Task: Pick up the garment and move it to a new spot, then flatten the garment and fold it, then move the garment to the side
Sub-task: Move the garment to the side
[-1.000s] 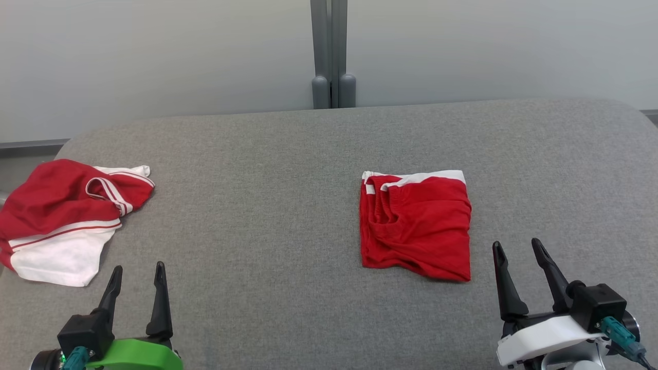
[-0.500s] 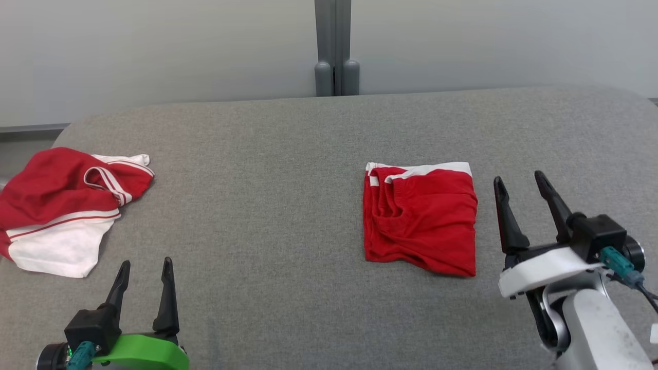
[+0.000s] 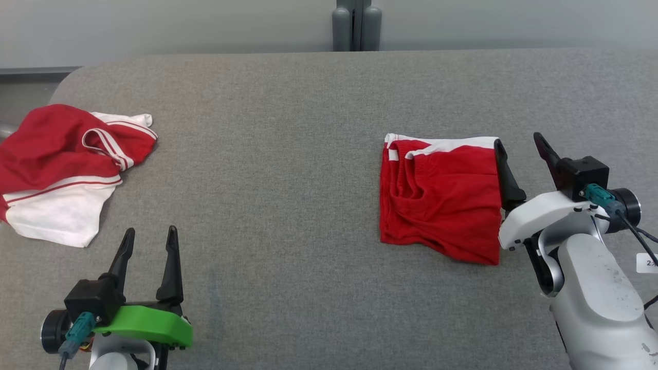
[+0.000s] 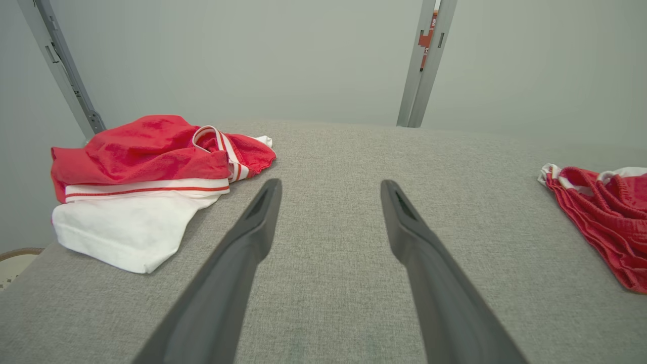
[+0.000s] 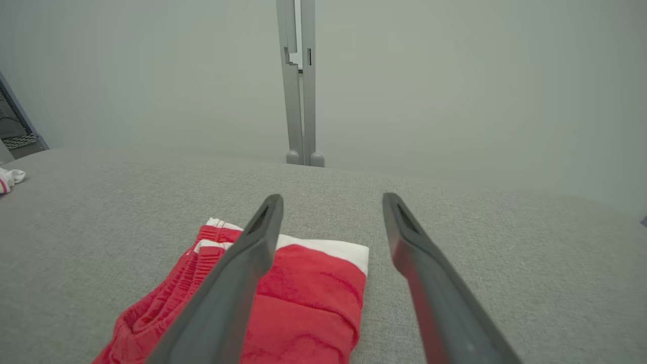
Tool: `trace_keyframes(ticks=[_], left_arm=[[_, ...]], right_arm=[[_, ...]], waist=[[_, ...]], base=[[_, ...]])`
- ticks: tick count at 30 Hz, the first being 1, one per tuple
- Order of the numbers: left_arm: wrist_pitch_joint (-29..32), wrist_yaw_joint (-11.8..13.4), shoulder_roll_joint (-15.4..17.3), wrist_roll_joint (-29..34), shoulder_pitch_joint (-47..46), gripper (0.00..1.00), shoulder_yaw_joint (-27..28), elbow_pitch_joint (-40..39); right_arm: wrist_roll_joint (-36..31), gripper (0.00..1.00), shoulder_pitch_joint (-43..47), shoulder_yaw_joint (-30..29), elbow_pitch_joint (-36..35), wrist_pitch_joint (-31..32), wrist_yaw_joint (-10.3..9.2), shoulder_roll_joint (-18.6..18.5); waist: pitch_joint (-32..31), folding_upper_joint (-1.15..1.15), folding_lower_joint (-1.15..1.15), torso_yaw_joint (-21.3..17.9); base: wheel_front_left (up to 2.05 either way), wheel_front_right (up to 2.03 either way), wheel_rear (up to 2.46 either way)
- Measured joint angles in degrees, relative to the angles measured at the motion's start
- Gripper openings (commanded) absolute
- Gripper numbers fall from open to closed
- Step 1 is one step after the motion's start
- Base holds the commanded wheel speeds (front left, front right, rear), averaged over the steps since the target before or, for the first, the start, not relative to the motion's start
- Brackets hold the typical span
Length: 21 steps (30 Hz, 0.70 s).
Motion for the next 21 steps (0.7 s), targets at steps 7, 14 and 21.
trace_keyframes(ticks=[7,14,21], left_arm=[[-0.2,-0.5,-0.2,-0.4,-1.8,1.0,-0.2,1.0],[-0.2,-0.9,-0.3,-0.4,-3.1,1.0,0.1,1.2],[-0.2,-1.1,-0.6,-0.4,-3.6,1.0,0.7,1.1]], right_arm=[[-0.6,1.0,-1.6,-1.9,10.3,1.0,0.0,0.4],[-0.5,1.0,-3.5,-1.1,17.9,1.4,0.0,1.1],[1.5,0.49,-4.9,-0.9,23.5,1.2,-0.05,2.8]], waist=[[2.4,0.0,0.0,1.1],[4.1,0.0,0.0,1.4],[5.2,0.0,0.0,1.6]], base=[[0.0,0.0,0.0],[0.0,0.0,0.0],[0.0,0.0,0.0]])
